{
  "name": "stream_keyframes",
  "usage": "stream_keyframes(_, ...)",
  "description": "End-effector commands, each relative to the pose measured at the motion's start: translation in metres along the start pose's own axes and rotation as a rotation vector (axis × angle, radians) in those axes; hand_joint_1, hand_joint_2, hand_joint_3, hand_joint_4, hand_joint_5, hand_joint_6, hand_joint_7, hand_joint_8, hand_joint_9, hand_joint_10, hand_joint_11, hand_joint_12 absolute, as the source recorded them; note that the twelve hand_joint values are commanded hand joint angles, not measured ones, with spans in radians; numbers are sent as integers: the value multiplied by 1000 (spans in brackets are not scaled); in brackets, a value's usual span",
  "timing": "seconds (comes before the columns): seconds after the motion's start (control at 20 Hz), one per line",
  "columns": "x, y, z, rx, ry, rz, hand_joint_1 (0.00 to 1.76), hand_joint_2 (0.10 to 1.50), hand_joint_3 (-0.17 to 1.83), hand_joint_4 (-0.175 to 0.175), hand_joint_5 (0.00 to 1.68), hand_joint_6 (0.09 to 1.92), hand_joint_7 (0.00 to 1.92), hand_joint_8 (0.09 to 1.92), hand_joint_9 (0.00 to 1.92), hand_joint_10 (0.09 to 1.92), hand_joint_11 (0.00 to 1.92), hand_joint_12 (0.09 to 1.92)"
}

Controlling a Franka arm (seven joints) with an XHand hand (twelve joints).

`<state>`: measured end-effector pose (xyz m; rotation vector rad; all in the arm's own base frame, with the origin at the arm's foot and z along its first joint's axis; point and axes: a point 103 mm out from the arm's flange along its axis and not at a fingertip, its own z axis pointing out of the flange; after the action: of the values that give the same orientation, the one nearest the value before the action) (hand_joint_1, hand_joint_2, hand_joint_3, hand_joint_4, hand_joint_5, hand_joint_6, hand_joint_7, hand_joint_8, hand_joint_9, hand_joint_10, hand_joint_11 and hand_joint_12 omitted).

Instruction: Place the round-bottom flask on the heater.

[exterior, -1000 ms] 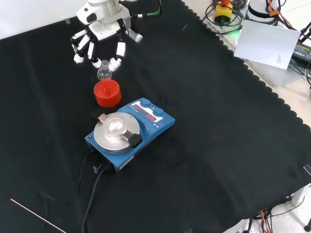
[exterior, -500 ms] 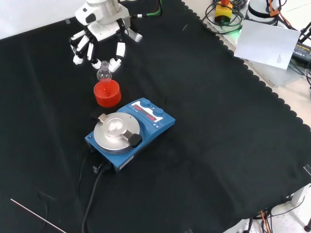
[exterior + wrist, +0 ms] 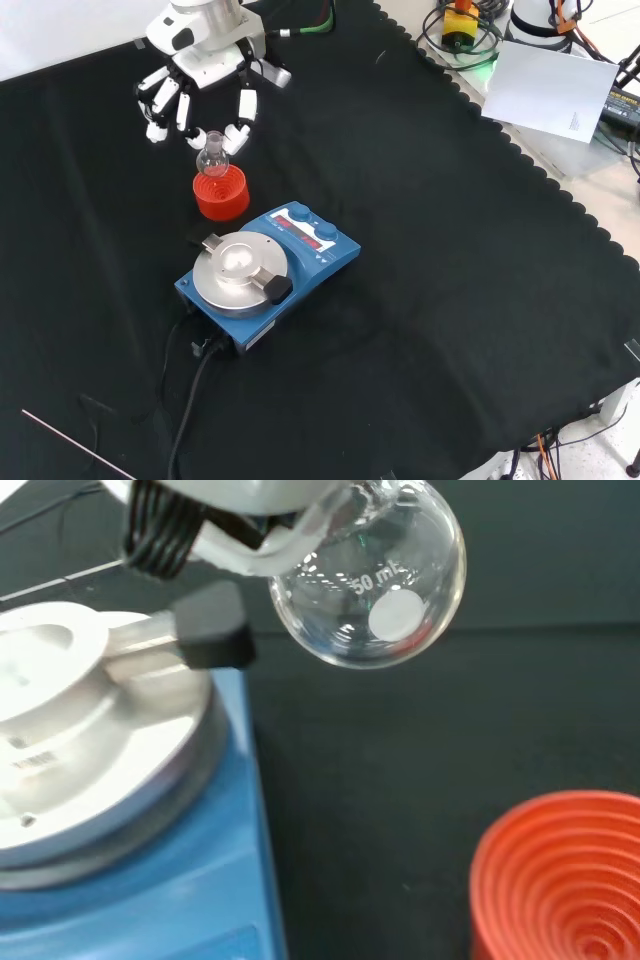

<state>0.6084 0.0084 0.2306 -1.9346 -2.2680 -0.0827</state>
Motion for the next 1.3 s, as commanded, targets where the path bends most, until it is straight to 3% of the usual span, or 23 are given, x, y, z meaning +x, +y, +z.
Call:
stream_keyframes(0.05, 32, 12, -7, 21, 12, -65, 1097, 637, 813, 175, 1147, 967, 420, 543, 569, 549, 124, 1352)
stream_keyframes(0.45, 65, 24, -16, 18, 44, -145, 1099, 633, 819, 175, 1150, 964, 422, 544, 574, 550, 165, 1345)
stream_keyframes(0.8, 92, 31, -11, 55, 109, -230, 1099, 631, 821, 175, 1152, 962, 410, 538, 578, 550, 187, 1341)
stream_keyframes(1.3, 128, 36, 4, 96, 81, -306, 1100, 629, 821, 175, 1154, 958, 405, 535, 579, 548, 198, 1336)
